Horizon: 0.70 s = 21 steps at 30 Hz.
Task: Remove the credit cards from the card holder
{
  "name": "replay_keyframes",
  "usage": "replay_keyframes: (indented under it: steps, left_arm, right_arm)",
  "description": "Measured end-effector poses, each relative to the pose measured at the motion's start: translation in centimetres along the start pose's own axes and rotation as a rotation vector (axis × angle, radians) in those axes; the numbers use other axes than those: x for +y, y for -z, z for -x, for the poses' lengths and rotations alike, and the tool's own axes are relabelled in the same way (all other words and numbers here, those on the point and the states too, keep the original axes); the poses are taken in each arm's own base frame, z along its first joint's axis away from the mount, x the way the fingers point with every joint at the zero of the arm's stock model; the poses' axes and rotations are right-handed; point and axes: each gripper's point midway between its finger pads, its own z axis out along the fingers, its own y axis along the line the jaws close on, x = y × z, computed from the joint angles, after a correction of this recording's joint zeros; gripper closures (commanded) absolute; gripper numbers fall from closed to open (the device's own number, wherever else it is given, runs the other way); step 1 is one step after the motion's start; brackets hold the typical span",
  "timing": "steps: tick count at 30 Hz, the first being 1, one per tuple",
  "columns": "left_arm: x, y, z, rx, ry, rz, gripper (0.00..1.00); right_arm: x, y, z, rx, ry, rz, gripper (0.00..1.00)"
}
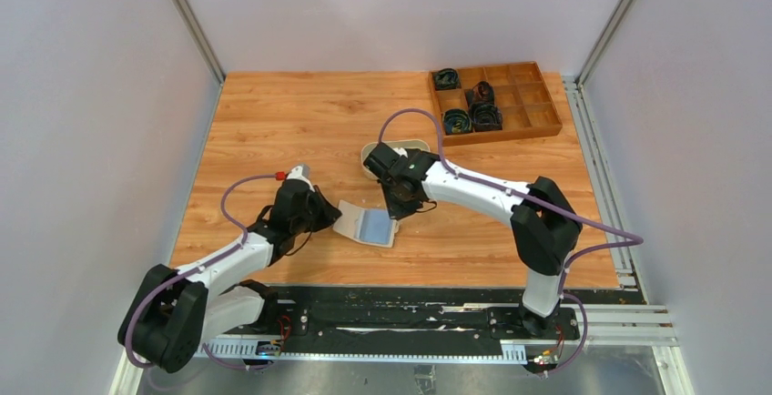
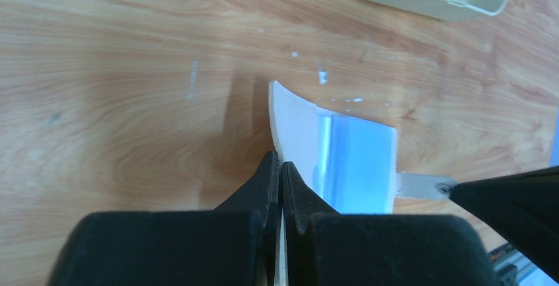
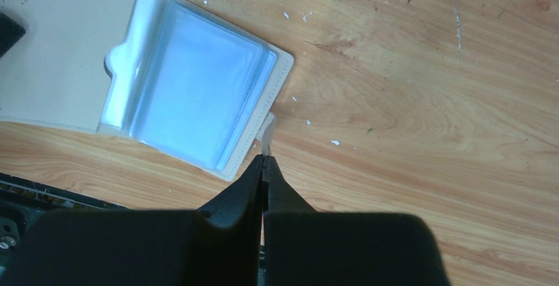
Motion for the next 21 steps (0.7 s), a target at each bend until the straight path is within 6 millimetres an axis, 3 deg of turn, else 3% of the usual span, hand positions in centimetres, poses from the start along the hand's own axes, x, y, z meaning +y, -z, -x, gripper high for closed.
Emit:
replay_keyframes:
  steps: [6,16,21]
  left_arm:
    - [-2.3,-0.2,0.5,0.003,0.003,-0.042,0.77]
    - [-4.4,-0.4,1.2,0.007,0.045,-0.071,0.59]
    - [-5.6,-0.8,1.1,0.029,0.064,-0.084,0.37]
  right_arm:
    - [-0.6,0.0,0.8,-0.015,0.013,-0.002,1.0]
    - [-1.6,0.0,2.7,-0.05,0.004,0.003,1.0]
    - [-1.9,-0.1,3.2,-0.059,0.002,0.01,1.0]
